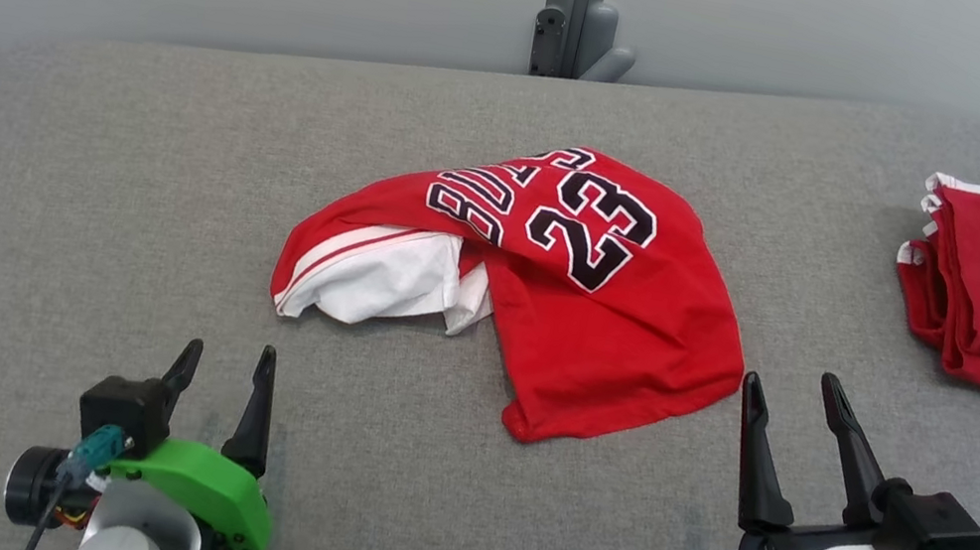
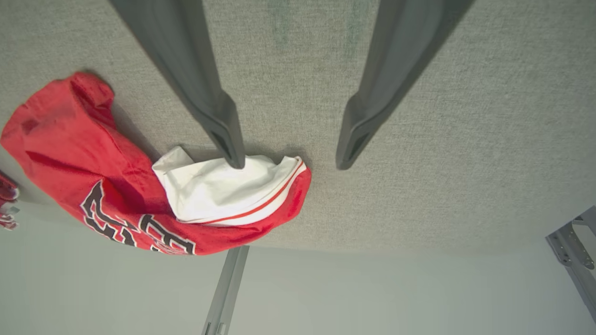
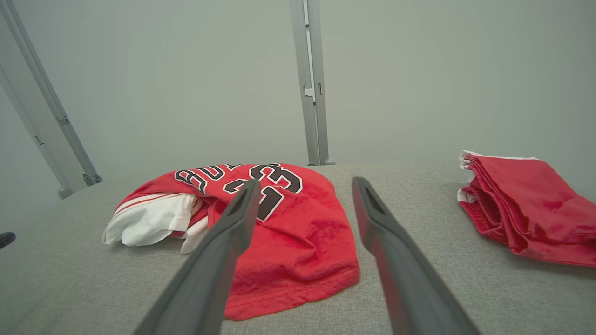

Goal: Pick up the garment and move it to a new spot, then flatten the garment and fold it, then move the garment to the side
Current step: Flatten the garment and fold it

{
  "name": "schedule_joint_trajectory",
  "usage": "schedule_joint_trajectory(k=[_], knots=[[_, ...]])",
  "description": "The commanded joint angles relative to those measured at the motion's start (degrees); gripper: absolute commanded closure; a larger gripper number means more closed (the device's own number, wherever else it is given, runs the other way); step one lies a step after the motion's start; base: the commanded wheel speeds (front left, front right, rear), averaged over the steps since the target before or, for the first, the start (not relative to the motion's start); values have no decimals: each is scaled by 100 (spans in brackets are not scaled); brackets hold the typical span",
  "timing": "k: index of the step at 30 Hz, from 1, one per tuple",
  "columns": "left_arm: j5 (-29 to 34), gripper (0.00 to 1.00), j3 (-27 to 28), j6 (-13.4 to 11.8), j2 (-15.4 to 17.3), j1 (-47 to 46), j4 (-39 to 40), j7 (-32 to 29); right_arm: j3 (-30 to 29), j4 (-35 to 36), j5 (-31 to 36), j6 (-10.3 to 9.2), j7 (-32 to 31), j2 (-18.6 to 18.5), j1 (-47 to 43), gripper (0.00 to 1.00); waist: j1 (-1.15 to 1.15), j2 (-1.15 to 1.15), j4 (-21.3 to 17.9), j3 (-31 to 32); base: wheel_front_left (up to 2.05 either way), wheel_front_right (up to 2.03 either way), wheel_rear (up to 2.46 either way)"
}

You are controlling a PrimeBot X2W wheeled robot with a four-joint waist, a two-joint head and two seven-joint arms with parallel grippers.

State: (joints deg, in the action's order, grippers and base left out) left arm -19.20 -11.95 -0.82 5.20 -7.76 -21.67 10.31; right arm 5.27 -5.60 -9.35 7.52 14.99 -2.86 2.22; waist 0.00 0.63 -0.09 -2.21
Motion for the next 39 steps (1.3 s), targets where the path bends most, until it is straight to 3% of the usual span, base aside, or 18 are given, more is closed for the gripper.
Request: schedule_joint_trajectory(k=[1,18,19,20,21,22,29,39], knots=[[-22,0,-7,16,1,-200,-147,-19,18,26,54,-7,26,-8,90,0,0,-63,-139,-213,0,0,0],[-281,0,173,172,25,-1951,-2482,336,38,154,157,-7,25,-6,429,0,0,-63,-723,-1055,0,0,0],[-291,7,204,179,54,-2022,-2557,360,33,163,158,-7,25,-6,432,0,0,-63,-724,-1072,0,0,0],[-296,52,220,198,81,-2079,-2630,382,32,170,157,-7,25,-6,435,0,0,-63,-725,-1091,0,0,0],[-288,79,225,209,100,-2129,-2685,400,30,172,154,-7,25,-6,443,0,0,-63,-722,-1107,0,0,0],[-264,100,225,214,115,-2178,-2737,416,26,172,155,-7,25,-6,453,0,0,-63,-714,-1120,0,0,0],[-105,100,221,236,230,-2370,-2769,495,48,122,110,-7,25,-6,493,0,0,-63,-642,-1115,0,0,0],[248,100,38,401,397,-1434,-1247,487,-94,55,90,-7,25,-8,320,0,0,-63,-389,-789,0,0,0]])
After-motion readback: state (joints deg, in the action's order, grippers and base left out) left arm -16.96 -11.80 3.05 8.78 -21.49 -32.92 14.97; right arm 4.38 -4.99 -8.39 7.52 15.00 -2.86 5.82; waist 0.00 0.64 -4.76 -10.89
